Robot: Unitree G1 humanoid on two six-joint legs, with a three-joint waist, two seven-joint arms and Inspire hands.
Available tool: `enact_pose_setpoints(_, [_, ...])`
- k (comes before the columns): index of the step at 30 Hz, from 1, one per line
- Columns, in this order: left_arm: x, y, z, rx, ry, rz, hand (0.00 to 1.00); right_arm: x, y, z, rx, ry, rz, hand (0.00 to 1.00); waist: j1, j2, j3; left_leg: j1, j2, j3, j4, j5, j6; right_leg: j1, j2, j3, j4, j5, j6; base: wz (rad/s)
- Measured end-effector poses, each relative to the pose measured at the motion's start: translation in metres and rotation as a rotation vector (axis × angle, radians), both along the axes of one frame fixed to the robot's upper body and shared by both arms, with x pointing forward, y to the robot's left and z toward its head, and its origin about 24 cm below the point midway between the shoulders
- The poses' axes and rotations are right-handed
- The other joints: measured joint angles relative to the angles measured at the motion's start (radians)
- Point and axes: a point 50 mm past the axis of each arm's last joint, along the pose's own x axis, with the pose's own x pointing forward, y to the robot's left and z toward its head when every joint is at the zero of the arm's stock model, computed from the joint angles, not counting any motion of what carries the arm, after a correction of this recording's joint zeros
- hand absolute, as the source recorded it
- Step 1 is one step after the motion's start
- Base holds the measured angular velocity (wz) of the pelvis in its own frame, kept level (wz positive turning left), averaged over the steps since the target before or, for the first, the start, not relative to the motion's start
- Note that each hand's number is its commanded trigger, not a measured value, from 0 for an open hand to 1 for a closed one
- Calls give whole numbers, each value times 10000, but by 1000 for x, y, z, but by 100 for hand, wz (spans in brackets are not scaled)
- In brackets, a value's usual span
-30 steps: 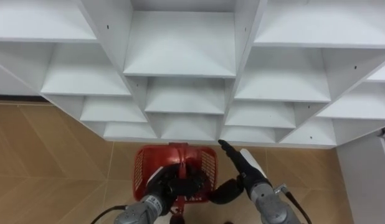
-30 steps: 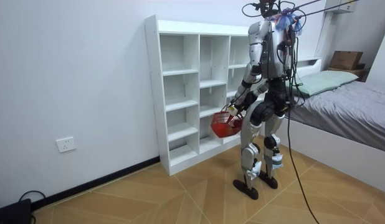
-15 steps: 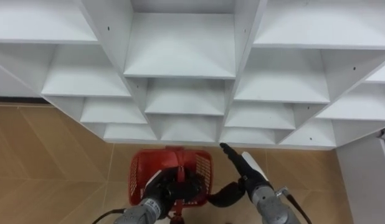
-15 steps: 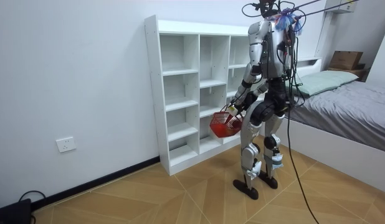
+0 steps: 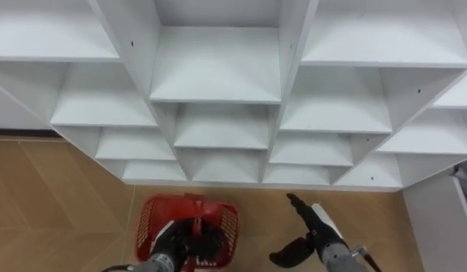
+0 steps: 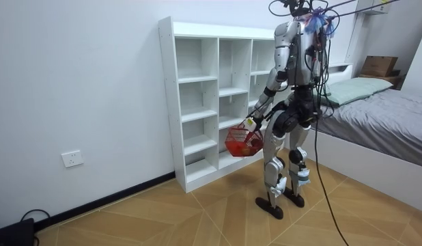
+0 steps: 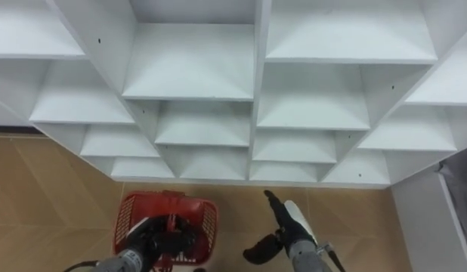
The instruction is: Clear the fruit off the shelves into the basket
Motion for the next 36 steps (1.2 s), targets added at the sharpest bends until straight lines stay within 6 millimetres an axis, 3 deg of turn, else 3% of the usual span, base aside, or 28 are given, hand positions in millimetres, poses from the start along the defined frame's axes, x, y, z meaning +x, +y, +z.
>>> enact_pose_setpoints(8, [-40, 25, -18, 558, 1202, 830, 100, -42, -24, -21, 191, 1378, -1610, 0, -3, -107, -198, 1272, -15, -10, -457, -134, -92, 1388, 155, -20, -666, -22, 37, 0])
enact_pose_setpoints(10, [-50, 29, -20, 723, 1434, 1091, 100, -50, -30, -23, 394, 1573, -2300, 0, 3, -100, -208, 1480, -18, 18, -539, -145, -105, 1548, 164, 61, -689, -40, 52, -6])
enact_pose_setpoints(14, [-72, 40, -25, 961, 1909, 2026, 100, -68, -41, -27, 437, 1862, -3271, 0, 3, -109, -198, 2027, -31, 76, -783, -181, -139, 2001, 191, 182, -878, -99, 70, -3])
enact_pose_setpoints(22, [-83, 51, -26, 1161, 1976, 2805, 100, -77, -49, -27, 346, 1657, -3794, 0, -27, -168, -109, 2766, -25, 109, -990, -273, -210, 2654, 227, 172, -1073, -216, 53, -2])
enact_pose_setpoints(33, [-107, 66, -30, 1695, 2696, 3378, 100, -122, -71, -42, -46, 3194, -5551, 0, -3, -181, -123, 3014, -34, 144, -1004, -450, -291, 3004, 313, 188, -1275, -253, 41, -2])
enact_pose_setpoints(36, [-116, 69, -32, 1861, 3072, 3338, 100, -133, -75, -45, -64, 3723, -6032, 0, -12, -160, -159, 3111, -31, 143, -1007, -479, -305, 3145, 325, 193, -1355, -255, 38, 0])
